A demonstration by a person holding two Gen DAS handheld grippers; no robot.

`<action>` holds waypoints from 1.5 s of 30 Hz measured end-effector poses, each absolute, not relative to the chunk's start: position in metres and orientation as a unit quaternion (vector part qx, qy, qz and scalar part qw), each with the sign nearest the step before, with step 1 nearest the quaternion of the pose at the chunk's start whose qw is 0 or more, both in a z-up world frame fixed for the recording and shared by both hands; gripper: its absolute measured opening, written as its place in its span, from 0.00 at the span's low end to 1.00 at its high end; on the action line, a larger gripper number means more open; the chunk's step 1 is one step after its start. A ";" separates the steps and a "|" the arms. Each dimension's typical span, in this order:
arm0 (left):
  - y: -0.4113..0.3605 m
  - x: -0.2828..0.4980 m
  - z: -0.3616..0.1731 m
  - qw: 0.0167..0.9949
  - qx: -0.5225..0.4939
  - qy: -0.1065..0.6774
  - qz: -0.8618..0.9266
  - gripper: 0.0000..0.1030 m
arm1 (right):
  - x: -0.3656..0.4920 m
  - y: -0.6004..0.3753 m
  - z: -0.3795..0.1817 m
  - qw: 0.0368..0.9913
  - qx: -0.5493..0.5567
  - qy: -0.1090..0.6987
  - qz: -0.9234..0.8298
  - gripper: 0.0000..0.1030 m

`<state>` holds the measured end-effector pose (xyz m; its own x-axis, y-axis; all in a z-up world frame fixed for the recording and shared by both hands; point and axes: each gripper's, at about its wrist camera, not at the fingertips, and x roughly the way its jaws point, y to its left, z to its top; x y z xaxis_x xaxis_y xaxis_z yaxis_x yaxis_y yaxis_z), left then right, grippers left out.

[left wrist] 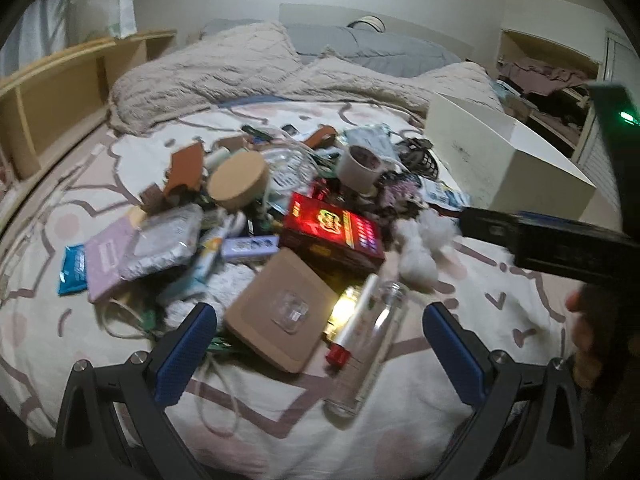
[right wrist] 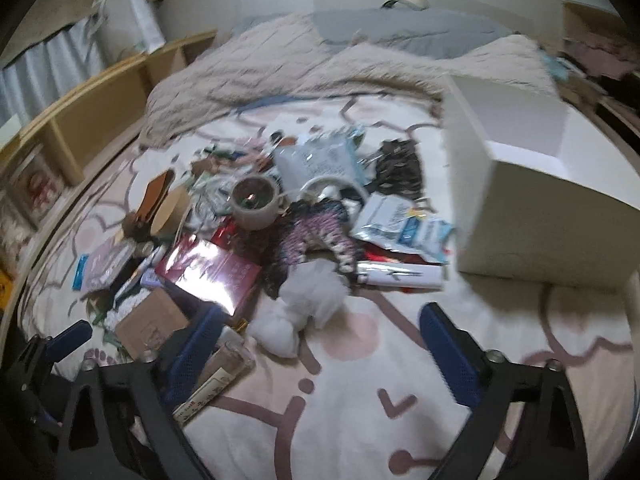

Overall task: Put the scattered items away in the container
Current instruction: 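Lower left tool toward clear coin tube while right tool approaches white mesh puff, then close left gripper on the coin tube while right gripper closes on the mesh puff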

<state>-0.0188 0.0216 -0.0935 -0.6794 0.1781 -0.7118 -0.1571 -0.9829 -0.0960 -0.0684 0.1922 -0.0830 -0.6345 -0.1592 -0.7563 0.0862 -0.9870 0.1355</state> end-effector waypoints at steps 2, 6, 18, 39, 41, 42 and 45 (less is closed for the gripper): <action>0.023 -0.020 -0.096 0.108 -0.402 -0.031 0.909 1.00 | -0.079 0.189 -0.092 0.079 0.444 -0.042 -0.892 0.84; 0.026 -0.022 -0.102 0.113 -0.411 -0.041 0.904 1.00 | -0.096 0.186 -0.108 0.090 0.478 -0.042 -0.873 0.80; 0.042 -0.020 -0.119 0.158 -0.437 -0.047 0.884 1.00 | -0.121 0.182 -0.138 0.125 0.528 -0.073 -0.837 0.61; 0.043 -0.024 -0.152 0.178 -0.478 -0.075 0.857 1.00 | -0.117 0.196 -0.149 0.131 0.499 -0.127 -0.847 0.66; 0.043 -0.025 -0.153 0.178 -0.481 -0.075 0.855 1.00 | -0.117 0.194 -0.151 0.130 0.501 -0.123 -0.847 0.72; 0.043 -0.026 -0.154 0.180 -0.482 -0.077 0.854 1.00 | -0.117 0.192 -0.152 0.130 0.503 -0.119 -0.847 0.76; 0.038 -0.027 -0.157 0.184 -0.486 -0.089 0.850 1.00 | -0.116 0.189 -0.152 0.134 0.507 -0.114 -0.844 0.93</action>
<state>-0.0272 0.0381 -0.1570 -0.4595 0.3994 -0.7933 -0.2262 -0.9164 -0.3303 -0.1162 0.1886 -0.1520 -0.4507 -0.3414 -0.8248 0.1112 -0.9382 0.3276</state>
